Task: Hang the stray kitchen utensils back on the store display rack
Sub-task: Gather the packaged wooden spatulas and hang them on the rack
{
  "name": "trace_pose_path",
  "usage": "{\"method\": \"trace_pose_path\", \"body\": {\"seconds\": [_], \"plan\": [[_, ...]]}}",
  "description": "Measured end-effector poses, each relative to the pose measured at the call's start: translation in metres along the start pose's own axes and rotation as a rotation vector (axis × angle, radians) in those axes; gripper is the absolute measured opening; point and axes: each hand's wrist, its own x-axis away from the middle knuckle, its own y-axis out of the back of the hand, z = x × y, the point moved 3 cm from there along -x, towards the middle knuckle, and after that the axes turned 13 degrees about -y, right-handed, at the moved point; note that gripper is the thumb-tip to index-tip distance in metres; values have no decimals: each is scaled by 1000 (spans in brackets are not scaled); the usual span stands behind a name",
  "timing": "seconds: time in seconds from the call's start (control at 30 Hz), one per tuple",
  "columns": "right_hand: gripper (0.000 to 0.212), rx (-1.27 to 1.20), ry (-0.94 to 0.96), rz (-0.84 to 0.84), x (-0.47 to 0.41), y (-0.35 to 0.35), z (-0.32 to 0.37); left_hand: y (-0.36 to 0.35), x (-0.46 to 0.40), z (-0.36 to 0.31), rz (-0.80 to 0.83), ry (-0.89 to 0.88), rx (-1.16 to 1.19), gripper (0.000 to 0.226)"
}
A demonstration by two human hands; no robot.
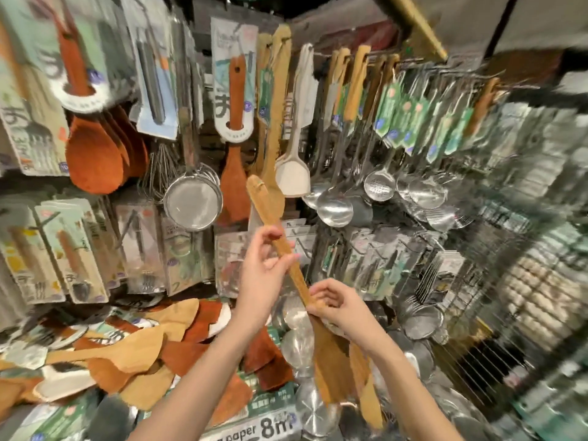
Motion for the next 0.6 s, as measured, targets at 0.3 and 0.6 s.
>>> {"method": "trace_pose_path", "body": {"seconds": [0.3, 0.6], "plan": [[47, -145, 381, -115, -44, 72, 102, -82, -77, -43, -97, -121, 39, 67], [76, -87, 585, -55, -80, 88, 179, -84, -145, -81, -165, -230, -69, 60]]}}
